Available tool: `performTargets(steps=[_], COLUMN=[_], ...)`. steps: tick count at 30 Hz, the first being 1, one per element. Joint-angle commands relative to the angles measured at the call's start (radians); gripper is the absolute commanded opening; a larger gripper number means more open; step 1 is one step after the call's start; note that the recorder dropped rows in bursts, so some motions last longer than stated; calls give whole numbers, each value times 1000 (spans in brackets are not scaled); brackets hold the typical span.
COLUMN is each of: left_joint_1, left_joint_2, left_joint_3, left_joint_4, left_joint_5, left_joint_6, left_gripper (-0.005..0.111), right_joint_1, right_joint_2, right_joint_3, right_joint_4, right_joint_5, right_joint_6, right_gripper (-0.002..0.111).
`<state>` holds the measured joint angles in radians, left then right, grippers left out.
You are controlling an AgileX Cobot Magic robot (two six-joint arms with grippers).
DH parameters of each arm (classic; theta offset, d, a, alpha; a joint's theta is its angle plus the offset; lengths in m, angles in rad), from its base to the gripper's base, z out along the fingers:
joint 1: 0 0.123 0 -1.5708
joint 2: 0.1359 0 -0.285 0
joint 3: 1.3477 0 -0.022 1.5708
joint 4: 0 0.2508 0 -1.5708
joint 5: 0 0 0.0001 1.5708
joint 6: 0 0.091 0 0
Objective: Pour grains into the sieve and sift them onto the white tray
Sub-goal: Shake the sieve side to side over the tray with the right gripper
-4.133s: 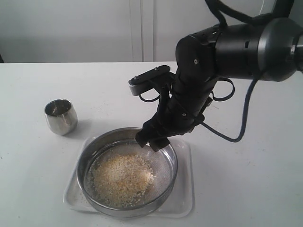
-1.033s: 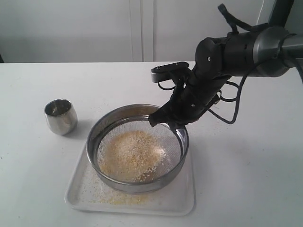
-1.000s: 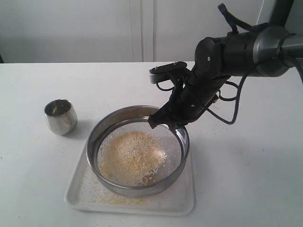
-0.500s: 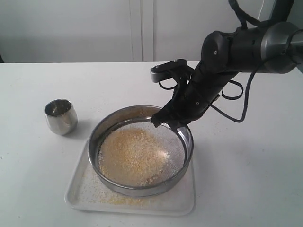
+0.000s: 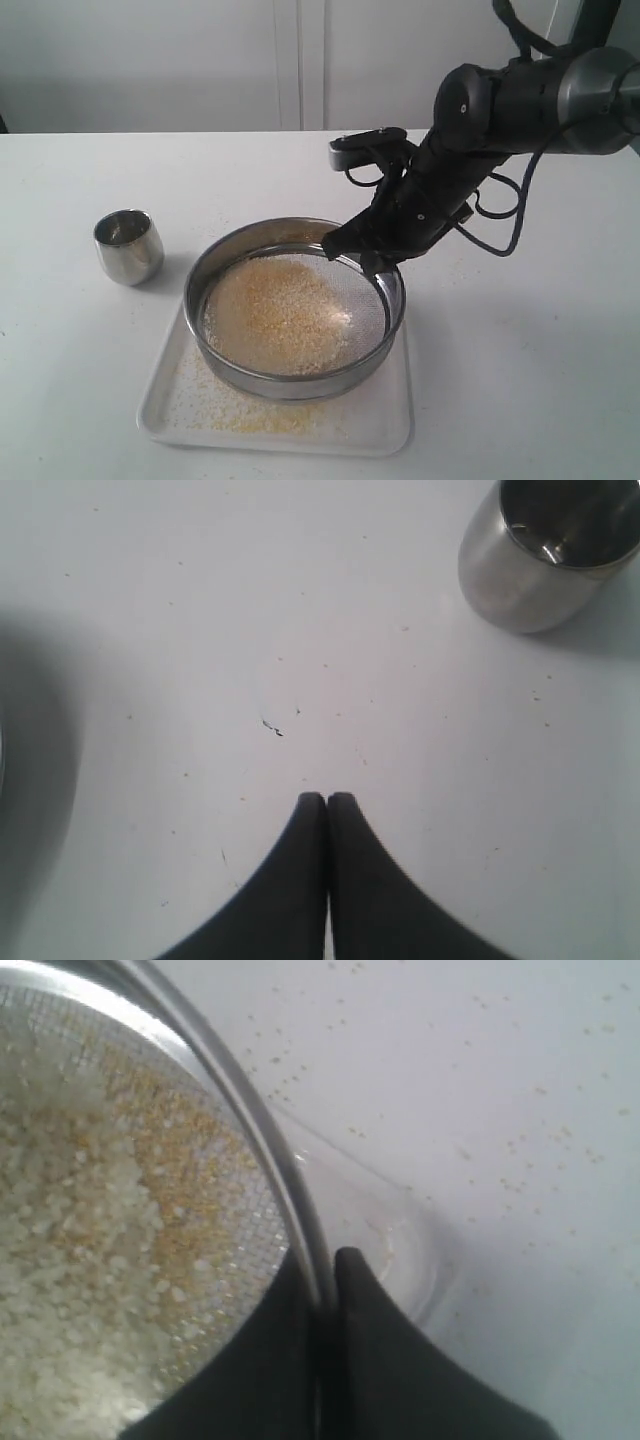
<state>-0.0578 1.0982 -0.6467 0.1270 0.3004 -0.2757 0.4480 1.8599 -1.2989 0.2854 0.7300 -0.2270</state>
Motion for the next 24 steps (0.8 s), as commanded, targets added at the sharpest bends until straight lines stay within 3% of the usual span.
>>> performTargets(steps=[1,3,6,10,13,16,19,22,24], left_joint_1=[3,3,3,3,3,3,3,3,3], left_joint_2=[-10,-10,-10,-10,-10,-10,-10,-10,-10], left_joint_3=[8,8,8,8,8,8,8,8,8], left_joint_4=[0,0,0,0,0,0,0,0,0], left_joint_5=[6,6,6,6,6,6,6,6,6], left_joint_6=[-4,-4,-4,-4,-4,-4,-4,-4,-4], left_gripper=[0,0,0,0,0,0,0,0,0], right_joint_1=[4,-11,21,-7,19,1,31,9,26], right_joint_2=[-21,-23,-23,-24,-29,-29,-27,-31,-29], right_joint_3=[-5,-3,-7,-3,-7,-2,-9,3,-2], right_joint_4=[-11,15,36,-3,-21,-49,-46,-58,-49], right_joint_5=[0,-59,7,-52,28,-49,19,-54,-8], right_joint_6=[-84,137,-202,146,-181,212,-136,200,-72], right_gripper=[0,0,0,0,0,0,0,0,0])
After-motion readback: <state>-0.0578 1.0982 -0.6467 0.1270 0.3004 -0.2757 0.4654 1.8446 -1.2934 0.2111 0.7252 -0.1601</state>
